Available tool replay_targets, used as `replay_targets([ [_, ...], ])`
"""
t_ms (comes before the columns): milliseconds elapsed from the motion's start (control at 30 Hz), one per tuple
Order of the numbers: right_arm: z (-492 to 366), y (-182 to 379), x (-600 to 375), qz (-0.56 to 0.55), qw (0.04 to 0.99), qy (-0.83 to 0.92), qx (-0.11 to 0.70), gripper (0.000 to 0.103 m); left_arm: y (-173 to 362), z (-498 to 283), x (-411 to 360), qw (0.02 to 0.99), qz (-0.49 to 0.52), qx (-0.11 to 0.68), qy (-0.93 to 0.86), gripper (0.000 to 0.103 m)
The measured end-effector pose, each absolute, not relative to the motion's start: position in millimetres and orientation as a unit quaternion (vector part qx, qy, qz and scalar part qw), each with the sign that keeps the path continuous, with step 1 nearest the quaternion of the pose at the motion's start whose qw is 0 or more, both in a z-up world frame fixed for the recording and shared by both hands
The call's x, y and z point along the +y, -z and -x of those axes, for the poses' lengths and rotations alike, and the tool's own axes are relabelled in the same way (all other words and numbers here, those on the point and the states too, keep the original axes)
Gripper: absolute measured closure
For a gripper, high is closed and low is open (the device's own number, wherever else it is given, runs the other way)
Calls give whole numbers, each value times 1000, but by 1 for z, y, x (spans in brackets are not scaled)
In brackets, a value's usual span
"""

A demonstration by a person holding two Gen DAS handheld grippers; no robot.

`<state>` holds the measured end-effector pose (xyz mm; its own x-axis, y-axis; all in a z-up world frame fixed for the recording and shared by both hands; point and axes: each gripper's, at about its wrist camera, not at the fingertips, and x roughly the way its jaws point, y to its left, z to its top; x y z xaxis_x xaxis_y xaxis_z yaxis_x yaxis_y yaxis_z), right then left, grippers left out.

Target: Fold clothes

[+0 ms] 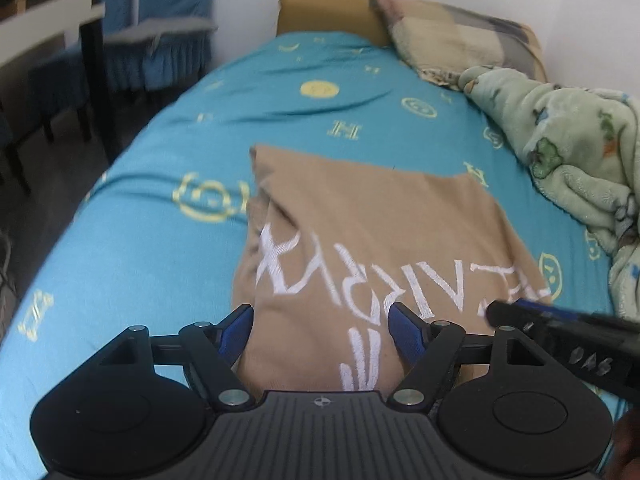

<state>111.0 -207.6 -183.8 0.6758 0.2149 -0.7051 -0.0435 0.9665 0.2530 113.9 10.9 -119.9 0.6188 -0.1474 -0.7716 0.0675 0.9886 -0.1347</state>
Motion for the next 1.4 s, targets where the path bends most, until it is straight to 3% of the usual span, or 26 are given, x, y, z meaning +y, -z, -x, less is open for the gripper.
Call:
replay_targets([
  [333, -102, 187, -210, -124, 909, -69, 392, 77, 97, -70, 47, 874, 201, 436, 75, 24],
  [600, -95, 186, -210, -136, 909, -61, 390, 77, 147, -80, 64, 795, 354, 490, 53, 22],
  [700, -93, 186, -210, -140, 909, -58, 389, 77, 163, -86, 76, 777, 426, 462, 36, 22],
  [900, -93, 185, -208, -134, 910, -58, 389, 77, 172, -94, 82, 773, 463, 434, 16, 25],
  [967, -93, 186, -209, -134, 910, -59, 389, 77, 174, -95, 85, 769, 473, 430, 4, 41],
  [1200, -90, 178, -221, -207, 895, -69, 389, 74, 177, -91, 91, 768, 483, 422, 0, 68],
  [1233, -88, 177, -226, -241, 885, -83, 390, 72, 177, -90, 91, 767, 487, 419, 2, 72],
  [1267, -86, 178, -232, -288, 869, -97, 390, 57, 177, -89, 91, 765, 491, 416, 4, 75],
  [1300, -83, 182, -238, -338, 850, -112, 388, 30, 176, -88, 92, 765, 494, 413, 6, 76],
  [1333, -81, 185, -244, -387, 828, -126, 385, 16, 175, -88, 92, 765, 496, 411, 8, 77],
  [1367, -79, 189, -250, -432, 805, -140, 382, 8, 174, -87, 92, 766, 497, 408, 11, 78],
  [1400, -78, 195, -252, -465, 783, -150, 384, 10, 173, -87, 92, 767, 496, 407, 12, 78],
])
